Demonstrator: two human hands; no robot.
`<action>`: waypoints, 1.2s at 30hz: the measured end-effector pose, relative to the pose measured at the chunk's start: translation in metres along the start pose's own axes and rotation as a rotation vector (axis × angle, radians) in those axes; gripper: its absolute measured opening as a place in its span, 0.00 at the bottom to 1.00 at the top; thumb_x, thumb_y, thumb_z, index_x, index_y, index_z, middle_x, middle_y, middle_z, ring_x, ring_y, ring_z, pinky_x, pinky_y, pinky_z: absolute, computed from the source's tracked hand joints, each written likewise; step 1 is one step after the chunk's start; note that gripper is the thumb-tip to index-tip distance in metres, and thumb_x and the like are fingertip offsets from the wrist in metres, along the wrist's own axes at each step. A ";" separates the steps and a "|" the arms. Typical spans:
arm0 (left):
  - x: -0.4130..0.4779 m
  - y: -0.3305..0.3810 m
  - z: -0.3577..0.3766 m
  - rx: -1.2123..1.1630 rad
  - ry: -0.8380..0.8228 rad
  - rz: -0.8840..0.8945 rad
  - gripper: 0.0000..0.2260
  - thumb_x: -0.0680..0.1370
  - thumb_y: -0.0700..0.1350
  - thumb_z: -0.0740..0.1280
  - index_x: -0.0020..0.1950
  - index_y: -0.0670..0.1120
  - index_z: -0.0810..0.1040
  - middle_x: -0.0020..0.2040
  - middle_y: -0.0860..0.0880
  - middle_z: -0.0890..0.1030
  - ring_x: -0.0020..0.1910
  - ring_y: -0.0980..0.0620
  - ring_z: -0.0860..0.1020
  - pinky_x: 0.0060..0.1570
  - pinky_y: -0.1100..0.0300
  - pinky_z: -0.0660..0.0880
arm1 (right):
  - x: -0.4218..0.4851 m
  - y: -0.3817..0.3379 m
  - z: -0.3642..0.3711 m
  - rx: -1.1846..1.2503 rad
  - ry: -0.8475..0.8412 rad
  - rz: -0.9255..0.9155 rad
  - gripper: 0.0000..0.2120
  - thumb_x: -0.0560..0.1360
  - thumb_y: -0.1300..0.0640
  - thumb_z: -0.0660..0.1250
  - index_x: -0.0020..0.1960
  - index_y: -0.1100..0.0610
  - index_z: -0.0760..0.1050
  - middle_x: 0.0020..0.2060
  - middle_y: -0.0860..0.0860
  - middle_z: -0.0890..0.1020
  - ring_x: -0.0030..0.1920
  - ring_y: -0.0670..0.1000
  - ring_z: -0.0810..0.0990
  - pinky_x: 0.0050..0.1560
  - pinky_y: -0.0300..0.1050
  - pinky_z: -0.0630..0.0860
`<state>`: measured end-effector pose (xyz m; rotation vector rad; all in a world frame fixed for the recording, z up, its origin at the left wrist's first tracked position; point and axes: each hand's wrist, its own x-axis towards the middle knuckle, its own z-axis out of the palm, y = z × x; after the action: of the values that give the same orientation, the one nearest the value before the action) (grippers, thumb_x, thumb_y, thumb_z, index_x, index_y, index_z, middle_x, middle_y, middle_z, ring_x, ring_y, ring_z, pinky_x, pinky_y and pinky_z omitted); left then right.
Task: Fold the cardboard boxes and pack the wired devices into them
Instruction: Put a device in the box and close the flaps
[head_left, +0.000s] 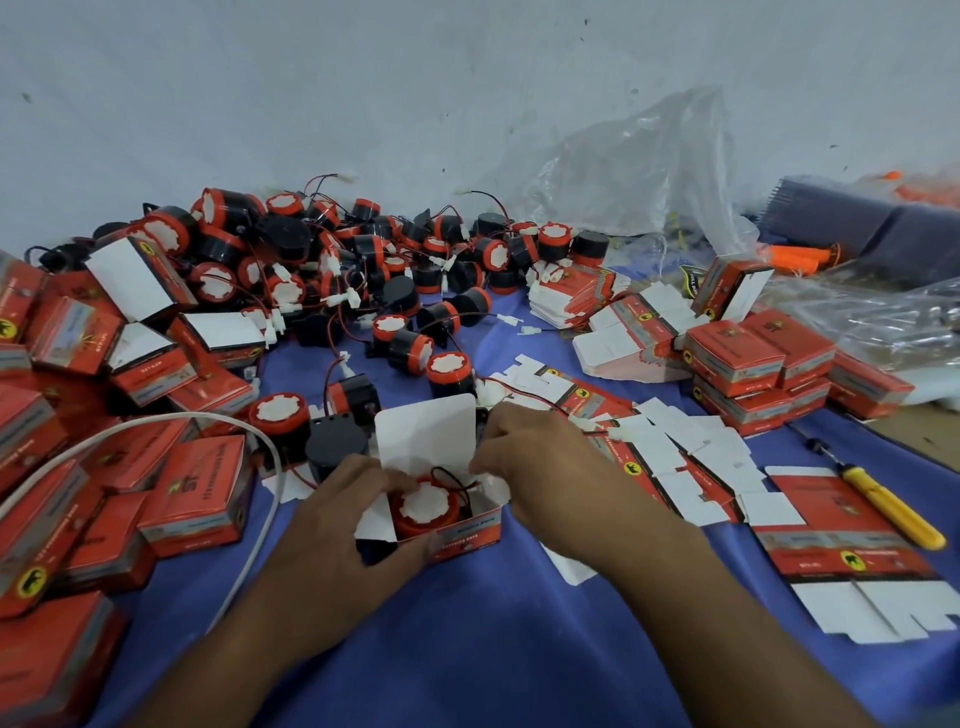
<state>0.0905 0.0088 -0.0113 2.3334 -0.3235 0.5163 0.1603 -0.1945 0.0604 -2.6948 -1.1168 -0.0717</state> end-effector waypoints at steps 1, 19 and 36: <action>0.000 0.000 0.000 -0.003 -0.004 -0.002 0.19 0.71 0.65 0.68 0.56 0.56 0.76 0.53 0.63 0.74 0.56 0.63 0.74 0.54 0.74 0.68 | 0.001 -0.004 0.004 -0.029 0.012 -0.001 0.21 0.76 0.69 0.66 0.67 0.56 0.79 0.60 0.55 0.75 0.59 0.56 0.76 0.56 0.44 0.75; 0.001 0.003 0.003 -0.024 0.037 -0.031 0.19 0.69 0.57 0.73 0.59 0.56 0.77 0.58 0.59 0.73 0.59 0.64 0.72 0.58 0.77 0.65 | -0.002 -0.010 0.012 0.057 0.063 -0.017 0.12 0.77 0.61 0.65 0.60 0.53 0.73 0.44 0.53 0.80 0.45 0.56 0.78 0.41 0.45 0.68; 0.002 0.012 0.004 -0.007 0.142 0.102 0.10 0.76 0.55 0.68 0.54 0.52 0.79 0.53 0.60 0.77 0.55 0.65 0.75 0.55 0.74 0.68 | 0.004 -0.003 0.005 0.040 -0.103 0.003 0.12 0.78 0.60 0.65 0.54 0.49 0.85 0.46 0.48 0.85 0.48 0.52 0.79 0.49 0.48 0.76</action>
<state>0.0887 -0.0031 -0.0059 2.2680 -0.3781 0.7253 0.1612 -0.1887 0.0562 -2.6918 -1.1296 0.0905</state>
